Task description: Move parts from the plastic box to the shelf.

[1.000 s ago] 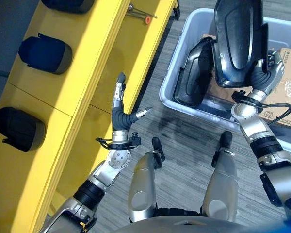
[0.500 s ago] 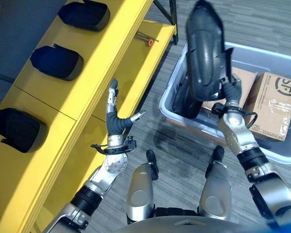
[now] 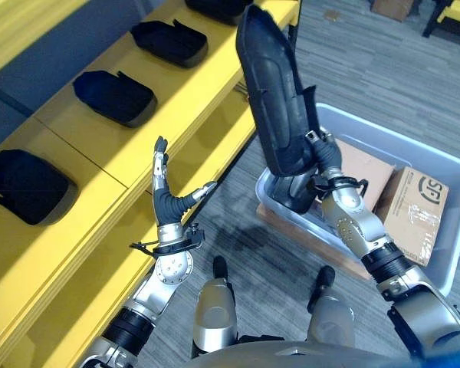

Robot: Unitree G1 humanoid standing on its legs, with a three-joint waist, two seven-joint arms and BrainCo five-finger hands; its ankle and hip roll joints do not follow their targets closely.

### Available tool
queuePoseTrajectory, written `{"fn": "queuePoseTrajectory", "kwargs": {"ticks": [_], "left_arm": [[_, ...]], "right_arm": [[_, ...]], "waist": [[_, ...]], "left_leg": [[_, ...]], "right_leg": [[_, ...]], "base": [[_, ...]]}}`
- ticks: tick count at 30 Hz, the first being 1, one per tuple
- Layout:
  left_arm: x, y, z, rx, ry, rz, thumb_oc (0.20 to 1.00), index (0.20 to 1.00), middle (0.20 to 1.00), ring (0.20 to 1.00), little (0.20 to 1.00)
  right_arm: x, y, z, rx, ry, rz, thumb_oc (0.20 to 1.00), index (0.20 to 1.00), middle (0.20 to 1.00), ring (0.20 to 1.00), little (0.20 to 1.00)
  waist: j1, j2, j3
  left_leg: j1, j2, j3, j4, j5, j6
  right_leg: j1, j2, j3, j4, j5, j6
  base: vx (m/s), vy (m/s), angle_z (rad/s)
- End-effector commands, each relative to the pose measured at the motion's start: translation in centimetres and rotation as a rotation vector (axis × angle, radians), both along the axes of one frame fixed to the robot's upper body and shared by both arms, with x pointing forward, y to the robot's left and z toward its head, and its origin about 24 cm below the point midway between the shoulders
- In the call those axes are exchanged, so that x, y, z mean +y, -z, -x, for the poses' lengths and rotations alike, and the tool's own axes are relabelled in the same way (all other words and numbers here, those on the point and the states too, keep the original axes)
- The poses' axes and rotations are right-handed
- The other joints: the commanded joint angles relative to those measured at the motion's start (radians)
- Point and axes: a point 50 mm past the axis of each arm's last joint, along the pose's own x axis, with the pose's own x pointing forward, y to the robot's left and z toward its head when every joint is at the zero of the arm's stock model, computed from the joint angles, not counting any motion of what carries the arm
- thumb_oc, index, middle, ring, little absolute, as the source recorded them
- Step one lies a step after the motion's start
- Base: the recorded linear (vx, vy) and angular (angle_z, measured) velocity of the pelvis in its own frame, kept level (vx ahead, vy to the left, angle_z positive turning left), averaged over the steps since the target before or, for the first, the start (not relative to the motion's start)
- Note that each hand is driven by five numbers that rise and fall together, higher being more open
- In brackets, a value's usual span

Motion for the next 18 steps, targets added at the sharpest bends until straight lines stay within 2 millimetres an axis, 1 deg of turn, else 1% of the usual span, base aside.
{"fn": "queuePoseTrajectory", "kwargs": {"ticks": [1,2,3,5,7,8,9,10,11,12,13,14,15,16,17,18], "left_arm": [[-0.2,-1.6,0.6,-0.112,0.001,-0.003,1.0,1.0,1.0,1.0,1.0],[-0.2,-1.6,0.6,-0.115,0.0,-0.003,1.0,1.0,1.0,1.0,1.0],[-0.3,-1.9,0.6,-0.144,-0.001,-0.021,1.0,1.0,1.0,1.0,1.0],[-0.3,-2.2,0.6,-0.17,0.005,-0.044,1.0,1.0,1.0,1.0,1.0],[-0.1,-2.3,0.6,-0.18,0.008,-0.061,1.0,1.0,1.0,1.0,1.0],[0.1,-2.3,0.7,-0.183,0.009,-0.069,1.0,1.0,1.0,1.0,1.0],[0.1,-2.4,0.7,-0.186,0.012,-0.076,1.0,1.0,1.0,1.0,1.0],[0.1,-2.6,0.6,-0.191,0.017,-0.082,1.0,1.0,1.0,1.0,1.0],[0.1,-2.7,0.5,-0.197,0.025,-0.091,1.0,1.0,1.0,1.0,1.0],[0.1,-2.8,0.5,-0.2,0.034,-0.108,1.0,1.0,1.0,1.0,1.0],[0.1,-2.7,0.6,-0.195,0.031,-0.109,1.0,1.0,1.0,1.0,1.0],[0.0,-2.6,0.6,-0.194,0.029,-0.11,1.0,1.0,1.0,1.0,1.0],[0.0,-2.4,0.7,-0.194,0.025,-0.116,1.0,1.0,1.0,1.0,1.0],[-0.2,-2.2,0.5,-0.193,0.021,-0.126,1.0,1.0,1.0,1.0,1.0],[-0.4,-2.2,0.4,-0.191,0.025,-0.131,1.0,1.0,1.0,1.0,1.0],[-0.6,-2.3,0.2,-0.187,0.033,-0.13,1.0,1.0,1.0,1.0,1.0]], "right_arm": [[1.3,-3.6,1.0,-0.137,-0.127,-0.155,0.2,0.2,0.2,0.2,0.2],[1.3,-3.6,1.0,-0.137,-0.131,-0.155,0.2,0.2,0.2,0.2,0.2],[2.0,-3.5,1.3,-0.117,-0.172,-0.18,0.2,0.2,0.2,0.2,0.2],[2.5,-3.2,1.6,-0.108,-0.221,-0.207,0.2,0.2,0.2,0.2,0.2],[3.0,-2.9,2.0,-0.099,-0.273,-0.241,0.2,0.2,0.2,0.2,0.2],[3.4,-2.7,2.3,-0.094,-0.298,-0.253,0.2,0.2,0.2,0.2,0.2],[3.8,-2.6,2.5,-0.098,-0.313,-0.255,0.2,0.2,0.2,0.2,0.2],[4.2,-2.6,2.7,-0.1,-0.323,-0.261,0.2,0.2,0.2,0.2,0.2],[4.6,-2.6,2.8,-0.095,-0.334,-0.283,0.2,0.2,0.2,0.2,0.2],[5.1,-2.5,2.8,-0.083,-0.345,-0.321,0.2,0.2,0.2,0.2,0.2],[5.4,-2.5,2.9,-0.077,-0.355,-0.339,0.2,0.2,0.2,0.2,0.2],[5.6,-2.4,2.9,-0.074,-0.361,-0.347,0.2,0.2,0.2,0.2,0.2],[6.2,-2.5,3.1,-0.064,-0.378,-0.366,0.2,0.2,0.2,0.2,0.2],[6.9,-2.3,3.5,-0.045,-0.397,-0.385,0.2,0.2,0.2,0.2,0.2],[6.9,-2.1,3.6,-0.035,-0.394,-0.394,0.2,0.2,0.2,0.2,0.2],[6.8,-1.8,3.7,-0.027,-0.388,-0.403,0.2,0.2,0.2,0.2,0.2]], "waist": [[0.025,-0.014,0.02],[0.025,-0.014,0.018],[0.038,-0.018,0.033],[0.054,-0.022,0.045],[0.073,-0.03,0.052],[0.083,-0.039,0.052],[0.093,-0.046,0.053],[0.101,-0.051,0.054],[0.112,-0.056,0.055],[0.13,-0.063,0.052],[0.138,-0.066,0.049],[0.142,-0.069,0.049],[0.15,-0.072,0.045],[0.143,-0.074,0.036],[0.135,-0.076,0.031],[0.122,-0.079,0.024]], "left_leg": [[-0.026,0.023,-0.024,-0.012,0.056,0.027],[-0.03,0.023,-0.025,-0.013,0.058,0.028],[-0.049,0.009,-0.033,0.0,0.052,0.033],[-0.07,-0.008,-0.039,0.012,0.048,0.041],[-0.086,-0.023,-0.038,0.032,0.038,0.048],[-0.091,-0.029,-0.029,0.045,0.03,0.052],[-0.087,-0.031,-0.028,0.06,0.005,0.045],[-0.09,-0.033,-0.019,0.071,-0.002,0.048],[-0.093,-0.036,-0.007,0.083,-0.011,0.054],[-0.089,-0.038,0.022,0.093,-0.024,0.061],[-0.079,-0.036,0.046,0.092,-0.03,0.065],[-0.073,-0.034,0.059,0.09,-0.032,0.067],[-0.056,-0.026,0.094,0.078,-0.032,0.07],[-0.048,-0.039,0.103,0.066,-0.035,0.087],[-0.051,-0.052,0.095,0.063,-0.041,0.099],[-0.054,-0.072,0.075,0.056,-0.045,0.113]], "right_leg": [[0.028,-0.013,-0.049,0.103,-0.066,-0.014],[0.026,-0.012,-0.05,0.099,-0.062,-0.014],[0.028,-0.024,-0.057,0.093,-0.054,-0.006],[0.039,-0.038,-0.069,0.074,-0.036,0.002],[0.066,-0.054,-0.095,0.04,-0.011,0.013],[0.087,-0.065,-0.115,0.007,0.013,0.021],[0.108,-0.072,-0.125,-0.011,0.023,0.038],[0.121,-0.08,-0.143,-0.027,0.04,0.044],[0.136,-0.089,-0.169,-0.041,0.058,0.05],[0.148,-0.107,-0.224,-0.05,0.089,0.054],[0.145,-0.122,-0.264,-0.043,0.111,0.056],[0.141,-0.13,-0.284,-0.038,0.12,0.057],[0.132,-0.147,-0.338,-0.015,0.133,0.06],[0.12,-0.136,-0.324,0.036,0.121,0.055],[0.105,-0.118,-0.291,0.06,0.108,0.05],[0.074,-0.087,-0.23,0.085,0.099,0.043]], "base": [[-0.07,0.13,0.24],[-0.13,0.23,0.3],[-0.13,0.209,0.31],[-0.13,0.235,0.26],[-0.05,0.181,0.31],[0.02,0.137,0.16],[0.02,0.129,0.09],[0.0,0.151,-0.01],[-0.07,0.233,-0.09],[-0.08,0.248,-0.09],[-0.07,0.198,-0.02],[-0.06,0.161,-0.25],[-0.08,0.194,-0.43],[-0.09,0.2,-0.64],[-0.06,0.163,-0.61],[0.01,0.081,-0.54]]}}
